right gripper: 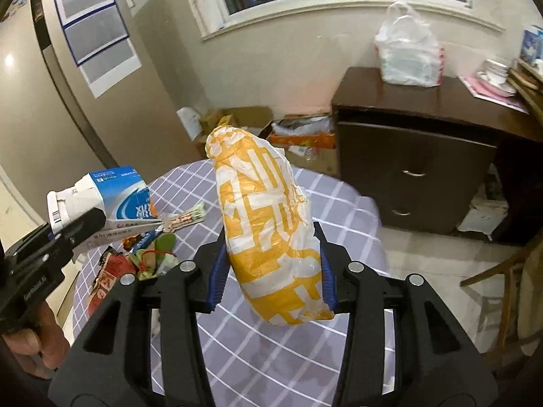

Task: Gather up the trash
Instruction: 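Grasp the yellow bread bag with the right tool while the left tool grasps a white-blue box, then carry both items over the wastebasket and open both tools to drop them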

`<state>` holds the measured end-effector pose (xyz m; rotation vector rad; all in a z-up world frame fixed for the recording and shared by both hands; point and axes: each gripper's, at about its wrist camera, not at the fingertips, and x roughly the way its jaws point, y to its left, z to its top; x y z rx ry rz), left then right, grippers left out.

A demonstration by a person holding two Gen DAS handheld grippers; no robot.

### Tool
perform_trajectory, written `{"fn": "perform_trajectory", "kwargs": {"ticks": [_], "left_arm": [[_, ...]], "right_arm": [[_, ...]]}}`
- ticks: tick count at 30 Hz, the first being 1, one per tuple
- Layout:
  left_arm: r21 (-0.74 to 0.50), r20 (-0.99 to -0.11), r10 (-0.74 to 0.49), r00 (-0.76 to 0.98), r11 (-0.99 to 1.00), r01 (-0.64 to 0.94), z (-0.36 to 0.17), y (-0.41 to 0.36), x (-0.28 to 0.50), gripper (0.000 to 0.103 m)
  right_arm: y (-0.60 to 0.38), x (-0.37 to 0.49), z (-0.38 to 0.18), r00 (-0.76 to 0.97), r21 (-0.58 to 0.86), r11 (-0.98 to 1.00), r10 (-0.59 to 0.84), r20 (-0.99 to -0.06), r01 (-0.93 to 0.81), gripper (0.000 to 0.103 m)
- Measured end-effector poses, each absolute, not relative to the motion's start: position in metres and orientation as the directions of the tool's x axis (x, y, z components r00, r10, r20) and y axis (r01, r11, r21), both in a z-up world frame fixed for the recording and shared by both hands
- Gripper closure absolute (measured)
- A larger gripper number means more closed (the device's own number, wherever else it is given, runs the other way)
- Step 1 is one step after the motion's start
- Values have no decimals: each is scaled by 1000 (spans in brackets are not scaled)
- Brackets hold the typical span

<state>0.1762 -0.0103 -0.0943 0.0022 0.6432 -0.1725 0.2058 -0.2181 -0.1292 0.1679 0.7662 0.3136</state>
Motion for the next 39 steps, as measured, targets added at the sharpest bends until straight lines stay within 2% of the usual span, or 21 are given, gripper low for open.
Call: {"fn": "perform_trajectory", "kwargs": {"ticks": [15, 23, 30, 39], "left_arm": [[-59, -611, -364, 703, 906, 418, -98, -144, 154, 82], [-62, -630, -439, 640, 850, 523, -108, -211, 143, 82], [-83, -710, -474, 520, 790, 607, -147, -274, 142, 82], [-92, -840, -415, 348, 742, 664, -227, -348, 159, 82]], "right_arm": [[-354, 132, -120, 766, 316, 949, 195, -613, 11, 59], [-424, 101, -132, 777, 347, 926, 109, -620, 147, 59], [-478, 90, -183, 715, 362, 890, 62, -696, 276, 59], [-517, 102, -269, 596, 393, 832, 97, -797, 391, 59]]}}
